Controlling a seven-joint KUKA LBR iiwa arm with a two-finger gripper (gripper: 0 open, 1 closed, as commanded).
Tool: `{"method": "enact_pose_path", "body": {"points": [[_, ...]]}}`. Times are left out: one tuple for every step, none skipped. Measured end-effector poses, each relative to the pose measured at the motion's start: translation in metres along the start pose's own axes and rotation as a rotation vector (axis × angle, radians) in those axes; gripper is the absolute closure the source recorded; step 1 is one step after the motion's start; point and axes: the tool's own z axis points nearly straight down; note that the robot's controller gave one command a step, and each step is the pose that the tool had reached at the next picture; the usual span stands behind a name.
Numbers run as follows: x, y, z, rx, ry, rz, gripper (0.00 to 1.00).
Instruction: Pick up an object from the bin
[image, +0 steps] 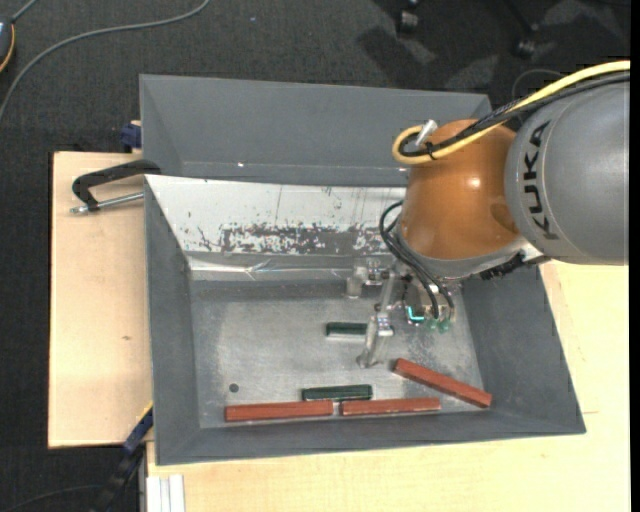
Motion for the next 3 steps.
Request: {"method": "enact_pose_path", "body": {"points": [[-0.024,-0.041,0.103,0.001,-0.001,0.033,0.00],[-0.025,-0.039,0.099,-0.001,-0.007,0.031,1.00],[-0.006,-0.027,-0.008,0.001,-0.020,-0.100,1.00]]}}
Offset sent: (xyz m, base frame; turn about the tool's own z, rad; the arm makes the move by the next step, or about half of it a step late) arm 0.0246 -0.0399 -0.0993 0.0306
